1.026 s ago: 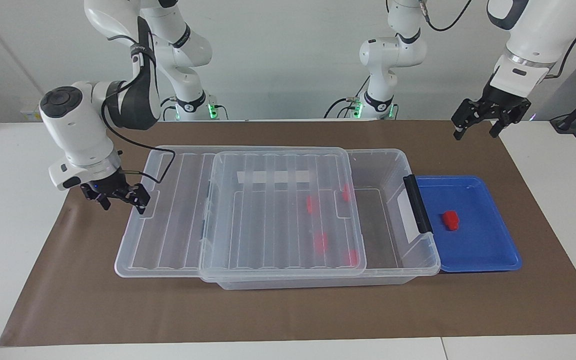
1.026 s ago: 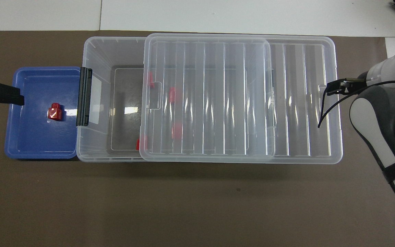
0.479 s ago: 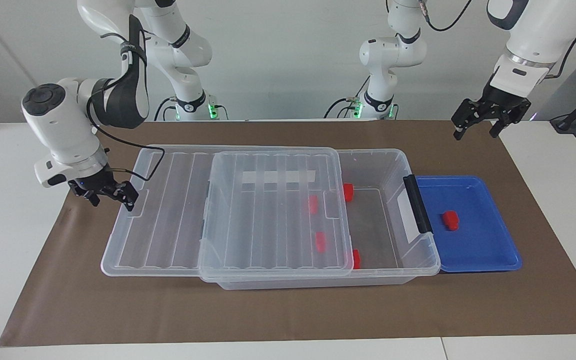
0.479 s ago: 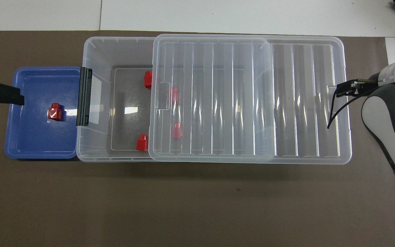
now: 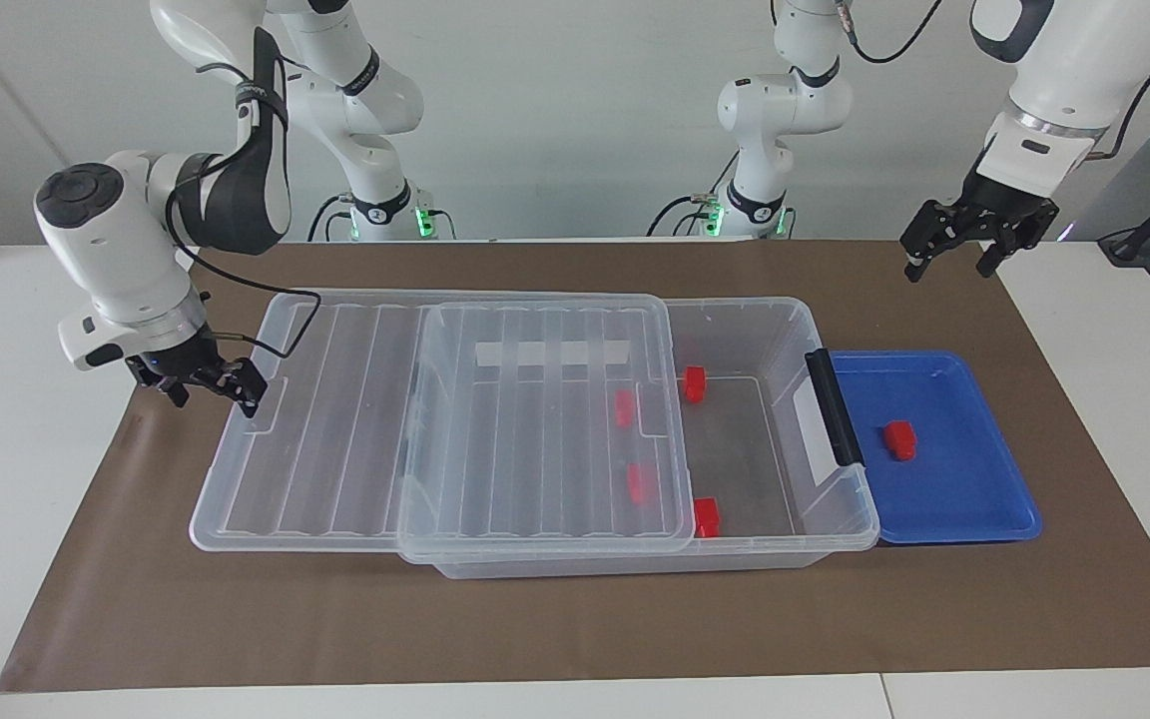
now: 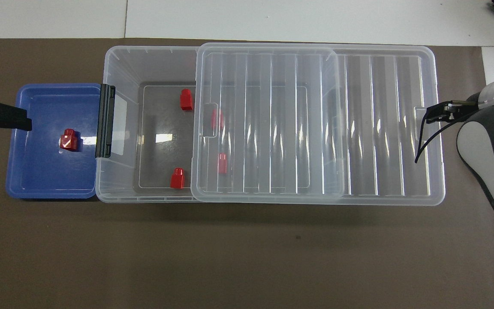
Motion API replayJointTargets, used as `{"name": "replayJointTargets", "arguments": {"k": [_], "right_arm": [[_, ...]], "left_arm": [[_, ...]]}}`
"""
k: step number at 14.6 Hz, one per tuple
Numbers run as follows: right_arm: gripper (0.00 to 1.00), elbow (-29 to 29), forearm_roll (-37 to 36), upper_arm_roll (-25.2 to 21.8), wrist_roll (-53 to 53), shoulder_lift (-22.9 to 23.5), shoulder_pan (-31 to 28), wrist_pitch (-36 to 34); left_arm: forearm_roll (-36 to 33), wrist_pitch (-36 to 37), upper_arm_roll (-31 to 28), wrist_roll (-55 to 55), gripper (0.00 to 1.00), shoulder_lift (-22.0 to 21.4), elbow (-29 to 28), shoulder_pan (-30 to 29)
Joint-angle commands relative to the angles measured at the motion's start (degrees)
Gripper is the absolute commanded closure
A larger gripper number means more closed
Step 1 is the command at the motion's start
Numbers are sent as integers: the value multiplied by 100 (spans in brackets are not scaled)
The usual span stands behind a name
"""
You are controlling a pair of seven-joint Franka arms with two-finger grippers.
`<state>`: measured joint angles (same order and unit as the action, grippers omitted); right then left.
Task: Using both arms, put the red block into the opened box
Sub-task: 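Slide the clear lid toward the right gripper, away from the blue tray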
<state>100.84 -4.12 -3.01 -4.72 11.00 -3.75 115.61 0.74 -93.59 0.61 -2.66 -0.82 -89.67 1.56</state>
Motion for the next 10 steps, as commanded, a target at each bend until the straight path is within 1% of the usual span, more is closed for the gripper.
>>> {"name": "replayJointTargets", "arguments": {"k": [1, 2, 4, 5, 8, 10], "right_arm": [[0, 32, -151, 38, 173, -89, -134, -118], [0, 23, -151, 29, 173, -89, -134, -144], [0, 23, -221, 29, 173, -107, -134, -162], [0, 14, -291, 29, 165, -107, -134, -197], [0, 5, -327, 11, 173, -107, -143, -224], [0, 5, -397, 11, 164, -107, -135, -232]], "left_arm": [[23, -185, -52, -76, 0, -41, -104, 11], [23, -246, -52, -76, 0, -23, -147, 2], [14, -667, -52, -68, 0, -23, -585, -94], [14, -773, -52, -68, 0, 38, -665, -95], [14, -1037, -52, -24, 0, 328, -675, -95], [14, -1370, -52, 3, 0, 582, -788, -95]]}}
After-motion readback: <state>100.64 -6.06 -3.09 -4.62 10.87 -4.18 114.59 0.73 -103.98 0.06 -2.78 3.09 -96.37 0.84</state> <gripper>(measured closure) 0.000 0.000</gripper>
